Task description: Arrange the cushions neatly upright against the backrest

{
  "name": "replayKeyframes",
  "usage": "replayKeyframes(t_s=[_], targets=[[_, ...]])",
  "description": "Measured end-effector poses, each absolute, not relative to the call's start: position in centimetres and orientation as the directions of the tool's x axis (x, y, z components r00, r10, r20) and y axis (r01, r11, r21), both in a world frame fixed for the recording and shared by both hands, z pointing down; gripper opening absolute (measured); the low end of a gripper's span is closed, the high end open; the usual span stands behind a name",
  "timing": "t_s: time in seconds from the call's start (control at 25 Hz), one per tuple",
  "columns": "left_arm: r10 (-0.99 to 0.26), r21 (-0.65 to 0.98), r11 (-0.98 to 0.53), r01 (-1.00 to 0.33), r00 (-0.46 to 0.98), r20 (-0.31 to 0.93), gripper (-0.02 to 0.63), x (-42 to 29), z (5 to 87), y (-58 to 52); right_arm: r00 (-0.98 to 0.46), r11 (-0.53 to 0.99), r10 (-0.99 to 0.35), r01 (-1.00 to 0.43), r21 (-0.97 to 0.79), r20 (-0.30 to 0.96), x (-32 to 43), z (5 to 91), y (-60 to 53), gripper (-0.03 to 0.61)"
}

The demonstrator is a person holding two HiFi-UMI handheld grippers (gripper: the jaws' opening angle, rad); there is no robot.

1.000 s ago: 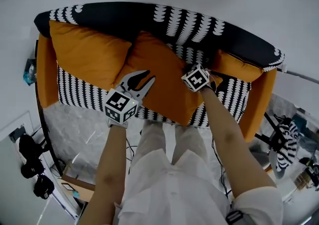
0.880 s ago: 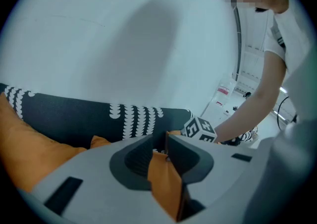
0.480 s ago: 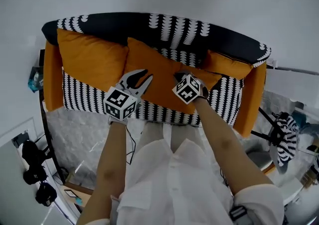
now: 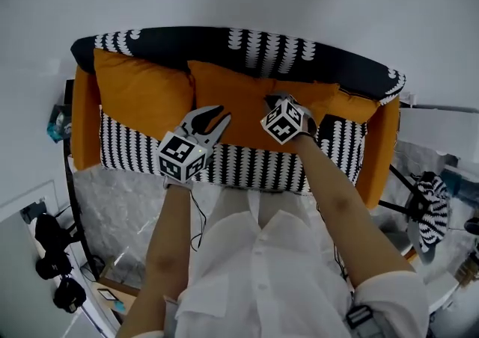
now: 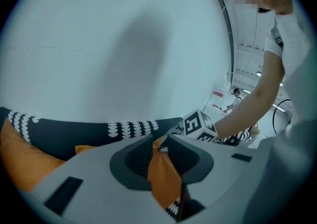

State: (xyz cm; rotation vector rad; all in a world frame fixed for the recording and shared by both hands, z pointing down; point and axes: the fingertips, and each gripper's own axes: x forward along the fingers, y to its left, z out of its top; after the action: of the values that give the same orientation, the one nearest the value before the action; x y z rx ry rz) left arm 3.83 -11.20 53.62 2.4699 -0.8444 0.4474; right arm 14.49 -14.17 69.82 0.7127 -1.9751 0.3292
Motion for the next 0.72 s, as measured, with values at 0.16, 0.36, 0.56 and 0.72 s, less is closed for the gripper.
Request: replayKeyframes(t_s=[0.16, 0.36, 0.56, 0.72], targets=[[-0.496, 0.341, -0.681, -0.648, 0.751, 0.437, 0.104, 3.3, 53.1, -11.6, -0.326, 0.771, -0.381, -0.629, 0.103, 0.865, 15.6, 69.5, -15.7, 0.012], [-0.501, 0.339, -0.677, -0.653, 0.747, 0.437, 0.104, 3.2, 53.2, -11.9, -0.293, 0.736, -0.422, -0.663, 0.136, 0.858, 16.9, 69.2, -17.0, 0.012], [-0.502, 0.34, -0.678, -0.651, 0.749, 0.434, 0.104, 3.6, 53.1, -12.0, -0.279, 0.726, -0.421, -0.674, 0.137, 0.863, 17.6, 69.4, -16.9, 0.012], [-0.498, 0.339, -0.683, -0.647, 0.752, 0.433, 0.104, 4.2, 53.0, -11.7, -0.251, 0.686, -0.41, -0.718, 0.115, 0.877, 18.6, 69.5, -16.7, 0.012]])
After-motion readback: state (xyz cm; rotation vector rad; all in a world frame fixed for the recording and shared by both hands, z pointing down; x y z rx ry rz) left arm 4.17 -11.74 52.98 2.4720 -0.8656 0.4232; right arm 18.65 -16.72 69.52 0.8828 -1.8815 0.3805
